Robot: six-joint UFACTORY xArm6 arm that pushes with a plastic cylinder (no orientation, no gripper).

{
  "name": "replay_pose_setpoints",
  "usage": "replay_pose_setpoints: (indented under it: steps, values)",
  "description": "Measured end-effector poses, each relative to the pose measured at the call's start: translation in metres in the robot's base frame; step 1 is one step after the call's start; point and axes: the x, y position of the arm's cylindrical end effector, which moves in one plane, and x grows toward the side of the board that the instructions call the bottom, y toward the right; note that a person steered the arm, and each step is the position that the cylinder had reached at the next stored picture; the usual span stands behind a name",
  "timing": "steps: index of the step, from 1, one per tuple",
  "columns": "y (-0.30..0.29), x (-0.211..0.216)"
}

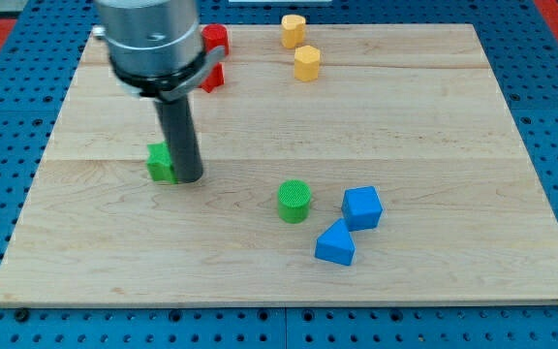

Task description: Push the red blocks into green star

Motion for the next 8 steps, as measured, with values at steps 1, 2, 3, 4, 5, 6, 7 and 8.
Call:
replay_pose_setpoints:
  steps: [1,2,3,4,5,6,7,8]
  values:
    - [-0.033,-0.035]
    - [-0.052,-0.062]
    - [-0.009,-0.057]
    - [0.073,-0.102]
    - [0.085,-0.175]
    - [0.049,-0.193]
    - [-0.037,-0.181]
    - [-0.065,-0.159]
